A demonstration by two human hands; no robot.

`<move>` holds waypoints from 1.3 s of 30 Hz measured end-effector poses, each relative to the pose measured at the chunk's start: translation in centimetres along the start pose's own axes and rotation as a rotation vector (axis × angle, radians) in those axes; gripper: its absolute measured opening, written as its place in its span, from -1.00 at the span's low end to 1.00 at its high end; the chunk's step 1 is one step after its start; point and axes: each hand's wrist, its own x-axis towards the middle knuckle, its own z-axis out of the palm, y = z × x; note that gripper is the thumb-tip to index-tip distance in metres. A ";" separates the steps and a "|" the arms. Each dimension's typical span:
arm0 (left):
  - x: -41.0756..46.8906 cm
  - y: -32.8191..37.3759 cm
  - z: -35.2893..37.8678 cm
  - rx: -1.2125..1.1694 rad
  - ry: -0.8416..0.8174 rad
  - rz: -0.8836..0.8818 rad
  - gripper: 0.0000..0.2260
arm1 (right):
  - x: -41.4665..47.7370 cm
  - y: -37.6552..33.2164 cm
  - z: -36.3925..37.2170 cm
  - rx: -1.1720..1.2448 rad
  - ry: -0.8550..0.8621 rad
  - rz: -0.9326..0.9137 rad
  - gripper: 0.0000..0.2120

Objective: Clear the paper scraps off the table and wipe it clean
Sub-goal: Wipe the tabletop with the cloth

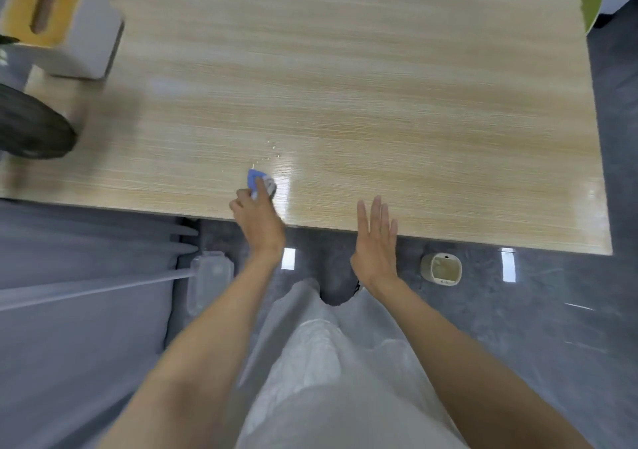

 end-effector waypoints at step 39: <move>9.6 -8.4 -2.4 0.048 0.120 0.066 -0.49 | 3.7 -4.8 0.8 -0.010 -0.019 -0.119 -0.47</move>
